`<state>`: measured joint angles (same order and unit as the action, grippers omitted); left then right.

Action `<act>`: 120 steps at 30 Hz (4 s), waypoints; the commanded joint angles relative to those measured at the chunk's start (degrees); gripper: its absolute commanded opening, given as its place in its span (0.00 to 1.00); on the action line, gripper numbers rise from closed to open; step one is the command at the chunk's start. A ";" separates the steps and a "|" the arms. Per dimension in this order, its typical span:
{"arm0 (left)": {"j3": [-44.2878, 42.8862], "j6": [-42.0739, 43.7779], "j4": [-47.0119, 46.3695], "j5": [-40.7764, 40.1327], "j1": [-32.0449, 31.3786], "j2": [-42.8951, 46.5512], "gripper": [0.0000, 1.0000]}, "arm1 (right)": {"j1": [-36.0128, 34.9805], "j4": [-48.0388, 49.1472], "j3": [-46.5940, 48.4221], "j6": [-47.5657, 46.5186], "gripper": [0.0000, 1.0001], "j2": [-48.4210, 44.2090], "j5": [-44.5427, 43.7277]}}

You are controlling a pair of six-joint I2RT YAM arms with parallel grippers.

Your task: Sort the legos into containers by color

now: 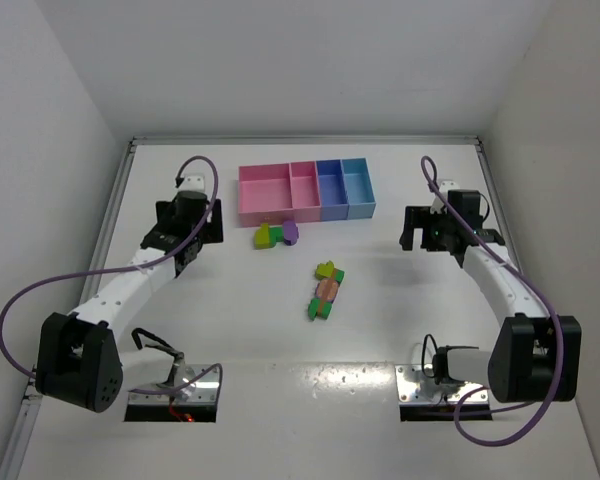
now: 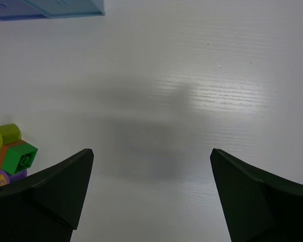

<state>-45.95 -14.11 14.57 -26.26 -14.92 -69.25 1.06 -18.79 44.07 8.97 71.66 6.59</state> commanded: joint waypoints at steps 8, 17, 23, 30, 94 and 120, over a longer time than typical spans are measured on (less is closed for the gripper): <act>-5.55 13.76 9.94 29.94 -0.64 1.75 1.00 | 0.96 -0.55 1.80 -3.96 0.95 -0.91 4.91; -8.01 32.99 14.88 40.06 -9.86 -0.87 1.00 | 2.80 -3.61 1.97 -7.64 1.00 -1.00 12.11; -10.20 40.03 13.04 37.86 -15.40 -5.62 1.00 | 3.33 -5.38 3.30 -10.47 1.00 -0.99 13.53; -3.01 49.51 -1.17 48.30 -12.60 -7.47 0.93 | 4.38 -5.38 3.83 -10.47 1.00 -0.47 15.29; -23.58 56.59 8.21 57.37 -10.38 -35.79 0.22 | 8.34 -7.14 6.73 -10.30 0.96 5.69 27.58; -13.98 25.80 -14.13 39.44 -26.83 -18.20 0.12 | -6.51 5.87 17.80 16.25 0.92 25.10 59.33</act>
<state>-58.63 12.80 3.90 13.74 -40.93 -89.45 -4.45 -15.03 59.72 24.36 94.87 63.55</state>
